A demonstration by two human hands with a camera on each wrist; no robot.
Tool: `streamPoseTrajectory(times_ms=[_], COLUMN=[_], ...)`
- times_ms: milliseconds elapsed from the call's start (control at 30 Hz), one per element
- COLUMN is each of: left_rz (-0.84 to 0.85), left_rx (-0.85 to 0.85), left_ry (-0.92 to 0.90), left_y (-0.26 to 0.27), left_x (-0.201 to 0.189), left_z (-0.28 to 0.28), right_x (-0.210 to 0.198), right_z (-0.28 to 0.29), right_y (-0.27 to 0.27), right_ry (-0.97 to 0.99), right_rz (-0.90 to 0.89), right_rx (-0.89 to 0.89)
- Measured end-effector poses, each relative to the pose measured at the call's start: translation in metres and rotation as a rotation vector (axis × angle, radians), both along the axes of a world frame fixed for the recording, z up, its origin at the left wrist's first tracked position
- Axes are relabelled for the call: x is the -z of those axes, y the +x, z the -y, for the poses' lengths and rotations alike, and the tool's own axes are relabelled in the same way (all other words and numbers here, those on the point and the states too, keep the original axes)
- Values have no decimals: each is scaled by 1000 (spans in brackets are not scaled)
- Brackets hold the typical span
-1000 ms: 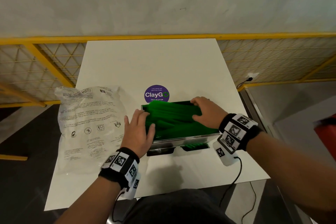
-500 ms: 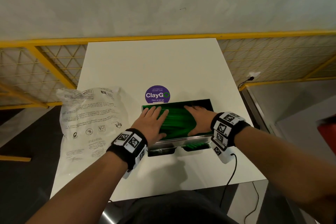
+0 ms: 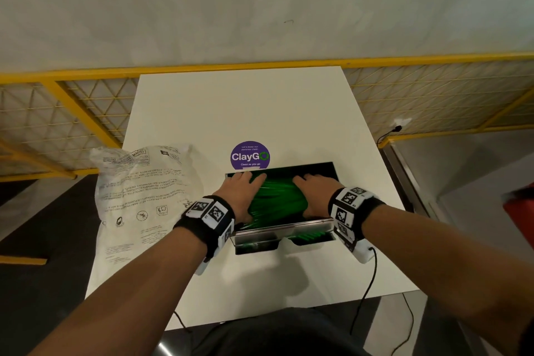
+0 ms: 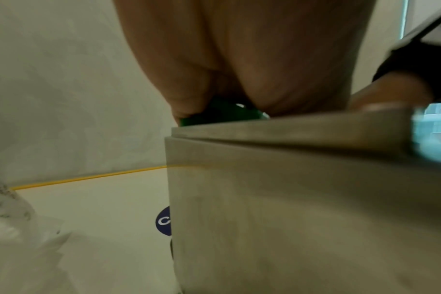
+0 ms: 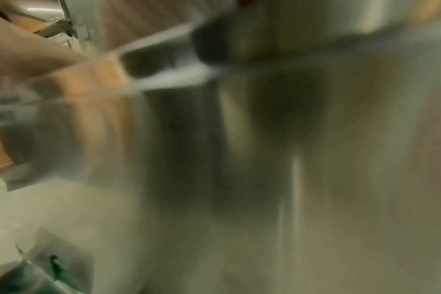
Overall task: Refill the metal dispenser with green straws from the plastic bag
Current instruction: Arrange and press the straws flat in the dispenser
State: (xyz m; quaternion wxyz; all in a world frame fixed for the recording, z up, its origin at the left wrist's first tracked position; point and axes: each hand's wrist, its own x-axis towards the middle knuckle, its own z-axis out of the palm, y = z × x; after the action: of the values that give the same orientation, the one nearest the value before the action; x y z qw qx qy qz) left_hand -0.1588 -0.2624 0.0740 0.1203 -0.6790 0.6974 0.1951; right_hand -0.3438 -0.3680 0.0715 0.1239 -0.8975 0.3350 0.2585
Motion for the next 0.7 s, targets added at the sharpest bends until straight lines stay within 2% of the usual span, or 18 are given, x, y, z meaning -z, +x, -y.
streamPoseTrajectory(times_ms=[167, 300, 467, 600, 700], left_rz=[-128, -227, -177, -125, -147], left_rx=[5, -8, -83, -60, -52], left_ry=[-77, -178, -149, -250, -317], left_y=[10, 11, 5, -2, -12], left_x=[1, 1, -5, -10, -18], left_z=[-8, -19, -26, -26, -28], right_x=[2, -3, -7, -10, -14], right_z=[-2, -1, -8, -10, -8], right_y=[-10, -16, -14, -13, -12], right_ry=[-33, 34, 4, -11, 19], right_rz=[92, 226, 153, 132, 169], right_rx=[41, 107, 66, 45, 68])
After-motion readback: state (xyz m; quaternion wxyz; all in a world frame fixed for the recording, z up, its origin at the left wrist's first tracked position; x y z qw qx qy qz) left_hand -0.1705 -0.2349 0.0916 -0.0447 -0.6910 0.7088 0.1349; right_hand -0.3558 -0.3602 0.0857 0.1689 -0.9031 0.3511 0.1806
